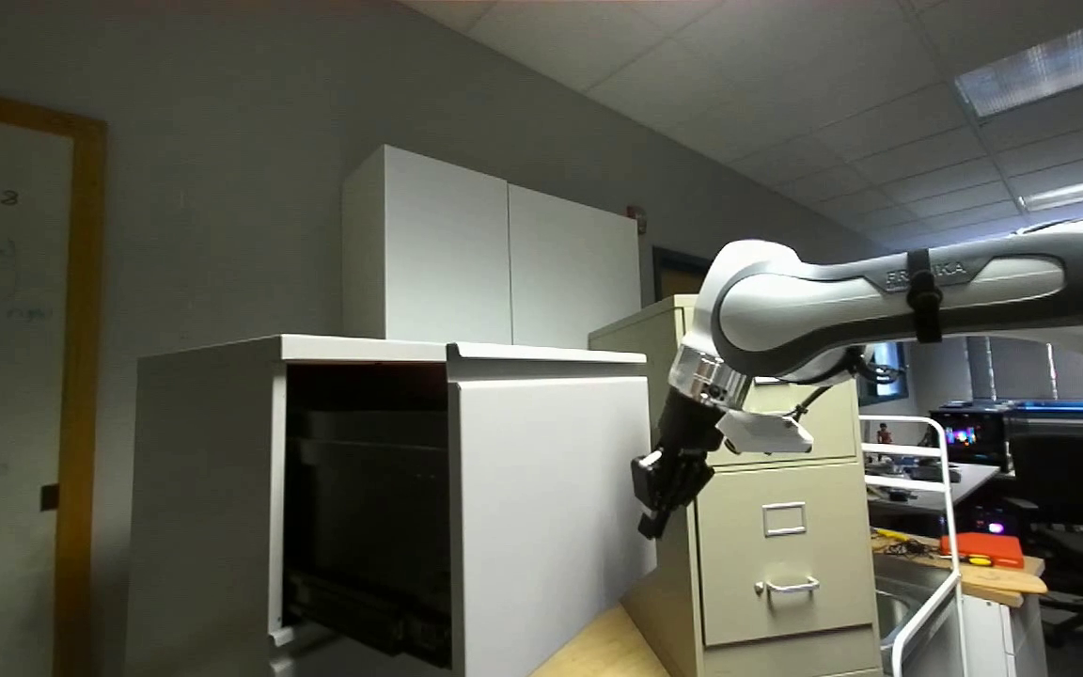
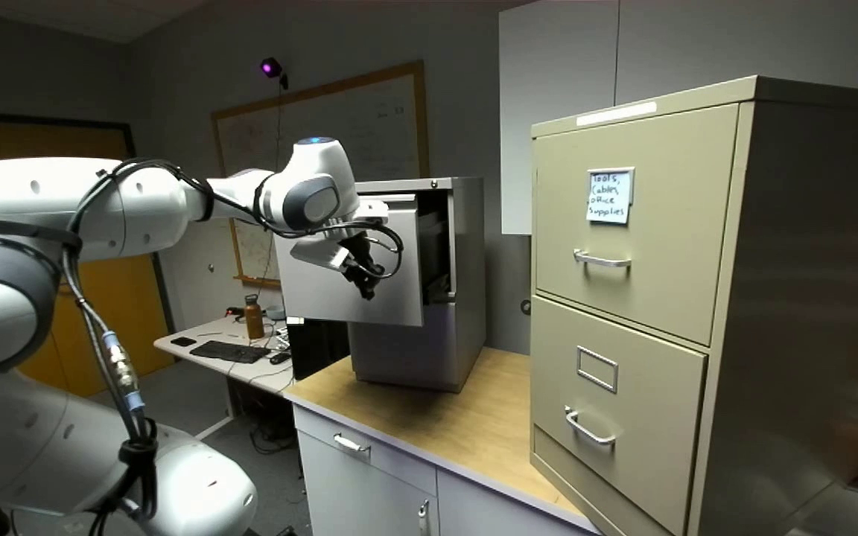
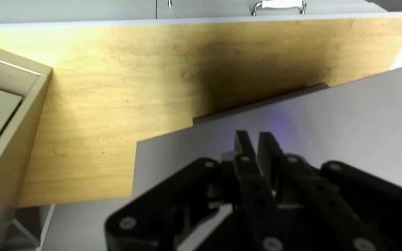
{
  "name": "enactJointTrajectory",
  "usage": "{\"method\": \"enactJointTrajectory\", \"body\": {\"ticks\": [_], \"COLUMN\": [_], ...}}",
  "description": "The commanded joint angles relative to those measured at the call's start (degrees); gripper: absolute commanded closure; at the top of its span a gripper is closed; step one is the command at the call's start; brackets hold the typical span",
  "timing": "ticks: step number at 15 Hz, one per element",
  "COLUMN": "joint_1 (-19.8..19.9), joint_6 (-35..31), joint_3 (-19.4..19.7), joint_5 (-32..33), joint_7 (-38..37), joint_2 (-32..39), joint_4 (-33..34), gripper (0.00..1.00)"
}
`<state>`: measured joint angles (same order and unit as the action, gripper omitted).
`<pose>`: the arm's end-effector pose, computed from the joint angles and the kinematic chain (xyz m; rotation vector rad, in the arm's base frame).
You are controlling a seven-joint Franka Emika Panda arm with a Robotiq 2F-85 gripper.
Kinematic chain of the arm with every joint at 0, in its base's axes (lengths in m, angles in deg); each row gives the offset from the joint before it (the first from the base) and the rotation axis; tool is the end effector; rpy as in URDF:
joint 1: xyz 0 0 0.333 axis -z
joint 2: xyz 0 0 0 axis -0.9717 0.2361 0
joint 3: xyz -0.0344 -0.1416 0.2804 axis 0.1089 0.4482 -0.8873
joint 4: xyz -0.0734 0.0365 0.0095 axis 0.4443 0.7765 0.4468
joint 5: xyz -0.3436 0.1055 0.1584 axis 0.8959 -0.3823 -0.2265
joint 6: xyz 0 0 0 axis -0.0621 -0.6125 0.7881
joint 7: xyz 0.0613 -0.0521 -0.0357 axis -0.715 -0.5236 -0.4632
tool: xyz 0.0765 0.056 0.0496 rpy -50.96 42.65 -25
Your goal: Close the open drawer
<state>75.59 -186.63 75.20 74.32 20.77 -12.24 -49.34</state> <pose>0.3723 0.0153 0.6340 -2.9522 0.0645 -0.6204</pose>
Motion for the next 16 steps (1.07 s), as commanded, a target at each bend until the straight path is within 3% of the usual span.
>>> {"method": "enactJointTrajectory", "body": {"ticks": [1, 7, 16], "joint_1": [-2.4, -5.7, -11.6], "joint_6": [-4.2, -6.8, -6.7], "joint_3": [1.8, 4.3, 4.0], "joint_5": [-3.9, -10.1, -17.3], "joint_7": [2.3, 5.1, 5.3], "joint_2": [0.2, 5.0, 23.4], "joint_4": [1.7, 7.4, 28.0], "gripper": [0.99, 0.95, 0.95]}}
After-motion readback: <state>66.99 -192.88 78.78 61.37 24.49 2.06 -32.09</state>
